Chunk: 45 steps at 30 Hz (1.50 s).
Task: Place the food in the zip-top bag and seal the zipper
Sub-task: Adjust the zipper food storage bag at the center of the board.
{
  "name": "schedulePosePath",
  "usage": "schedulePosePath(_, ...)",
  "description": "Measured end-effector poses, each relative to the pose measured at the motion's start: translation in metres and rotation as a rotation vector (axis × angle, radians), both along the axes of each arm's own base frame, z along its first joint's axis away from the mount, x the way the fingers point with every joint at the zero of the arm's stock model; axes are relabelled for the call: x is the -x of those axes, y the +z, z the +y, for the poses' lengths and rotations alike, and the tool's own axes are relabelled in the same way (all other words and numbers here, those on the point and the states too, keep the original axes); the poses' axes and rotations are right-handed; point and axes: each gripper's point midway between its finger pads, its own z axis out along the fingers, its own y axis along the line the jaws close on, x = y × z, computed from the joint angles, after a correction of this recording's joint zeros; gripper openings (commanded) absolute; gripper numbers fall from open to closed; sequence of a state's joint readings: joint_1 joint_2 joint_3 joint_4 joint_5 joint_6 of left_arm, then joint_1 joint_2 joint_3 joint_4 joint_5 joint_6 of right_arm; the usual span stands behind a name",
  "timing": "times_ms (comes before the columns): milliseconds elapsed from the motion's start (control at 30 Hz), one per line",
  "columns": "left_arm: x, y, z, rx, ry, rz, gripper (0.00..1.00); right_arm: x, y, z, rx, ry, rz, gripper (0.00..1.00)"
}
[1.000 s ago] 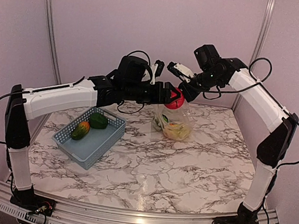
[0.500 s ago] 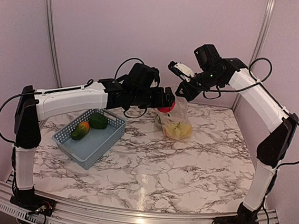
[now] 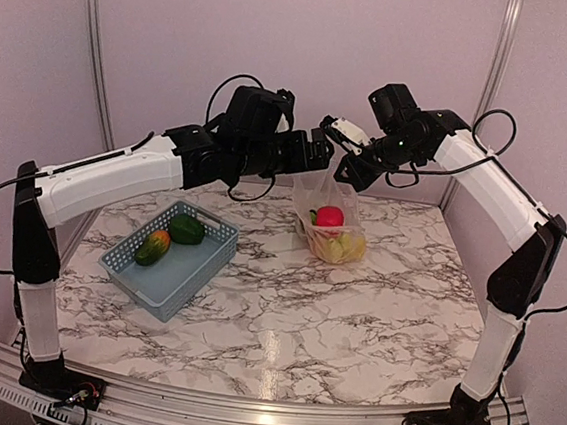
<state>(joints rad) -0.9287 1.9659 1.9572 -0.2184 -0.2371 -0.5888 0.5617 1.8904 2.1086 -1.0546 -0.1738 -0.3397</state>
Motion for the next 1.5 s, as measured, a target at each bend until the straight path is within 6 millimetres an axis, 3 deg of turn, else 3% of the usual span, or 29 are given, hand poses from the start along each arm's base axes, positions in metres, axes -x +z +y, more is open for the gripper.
schedulePosePath(167,0.015,0.058,0.039,0.054,0.085,-0.072,0.98,0.0,0.0,0.0,0.0,0.0,0.0,0.0)
schedulePosePath(233,0.019,0.073,0.057,0.06,0.137,-0.084,0.81,0.0,0.0,0.0,-0.001,0.0,-0.001,0.0)
schedulePosePath(300,0.02,0.072,0.076,0.07,0.199,-0.058,0.62,0.0,0.0,0.0,-0.001,0.0,-0.002,0.0)
schedulePosePath(333,0.021,0.063,0.086,0.052,0.222,-0.035,0.56,-0.001,0.001,0.0,-0.002,0.0,-0.003,0.0)
schedulePosePath(433,0.019,0.033,0.095,-0.008,0.237,0.026,0.52,-0.001,0.0,0.001,-0.002,0.001,-0.004,0.0)
schedulePosePath(567,0.016,-0.012,0.081,-0.075,0.177,0.111,0.57,-0.001,-0.002,0.0,0.0,0.0,-0.001,0.0)
schedulePosePath(700,0.026,-0.045,0.062,-0.081,0.087,0.187,0.53,-0.001,-0.001,0.0,0.0,0.0,-0.001,0.0)
schedulePosePath(833,0.033,-0.06,0.05,-0.059,0.033,0.239,0.49,0.0,-0.002,0.0,0.001,0.0,0.0,0.0)
schedulePosePath(1033,0.029,-0.079,0.021,-0.032,-0.027,0.297,0.44,0.0,-0.002,0.0,0.0,-0.001,-0.004,0.0)
schedulePosePath(1233,0.023,-0.105,0.004,-0.04,-0.043,0.351,0.16,-0.001,-0.002,-0.001,0.006,-0.006,-0.007,0.0)
schedulePosePath(1367,0.021,-0.104,0.007,-0.05,-0.016,0.363,0.03,-0.004,-0.004,-0.005,0.025,-0.02,-0.022,0.0)
schedulePosePath(1500,0.019,-0.068,0.001,-0.005,-0.027,0.313,0.0,-0.015,-0.005,-0.02,0.107,-0.072,-0.083,0.0)
